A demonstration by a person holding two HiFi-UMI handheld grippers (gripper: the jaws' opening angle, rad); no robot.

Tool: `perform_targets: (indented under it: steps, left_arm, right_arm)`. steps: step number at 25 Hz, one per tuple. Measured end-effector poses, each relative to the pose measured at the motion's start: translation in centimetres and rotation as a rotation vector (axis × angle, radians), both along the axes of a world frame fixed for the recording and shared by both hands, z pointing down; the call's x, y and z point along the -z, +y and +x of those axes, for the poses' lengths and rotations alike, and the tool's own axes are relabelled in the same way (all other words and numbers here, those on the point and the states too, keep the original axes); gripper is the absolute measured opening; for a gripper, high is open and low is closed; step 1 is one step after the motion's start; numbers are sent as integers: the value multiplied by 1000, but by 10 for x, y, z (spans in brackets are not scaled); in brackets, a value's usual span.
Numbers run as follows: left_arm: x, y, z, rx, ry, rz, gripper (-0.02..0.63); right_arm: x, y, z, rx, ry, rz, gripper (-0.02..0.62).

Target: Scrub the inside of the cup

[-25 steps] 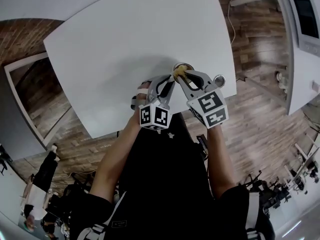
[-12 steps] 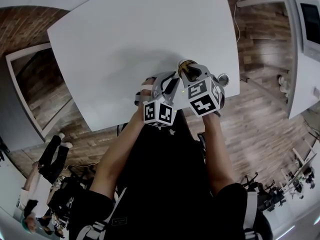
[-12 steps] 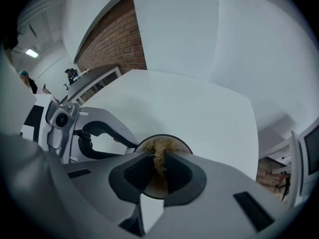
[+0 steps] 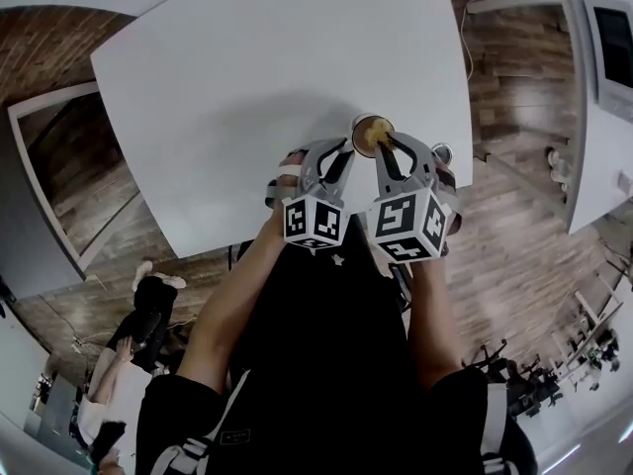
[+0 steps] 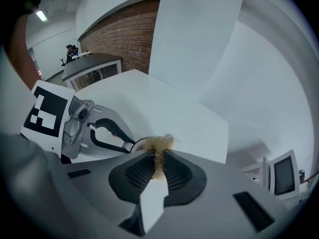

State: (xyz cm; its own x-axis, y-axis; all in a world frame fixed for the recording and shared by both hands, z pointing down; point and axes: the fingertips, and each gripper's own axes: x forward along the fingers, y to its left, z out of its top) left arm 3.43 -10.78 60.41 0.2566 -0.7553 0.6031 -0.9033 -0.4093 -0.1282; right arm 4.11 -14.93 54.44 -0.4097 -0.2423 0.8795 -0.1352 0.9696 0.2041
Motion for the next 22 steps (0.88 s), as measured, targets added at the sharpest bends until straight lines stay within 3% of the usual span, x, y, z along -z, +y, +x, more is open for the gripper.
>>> perform_targets:
  steps: [3,14,22]
  left_arm:
    - [0,-2,0,5,2,5,77]
    - [0,-2,1,2,-12,7,77]
    - [0,-2,0,14,-11,0,75]
  right_arm:
    - [-14,-2,-2,18,38,4,43]
    - [-61,8,-12,66,207,-126,41]
    - [-9,15,2,55,206,-160,41]
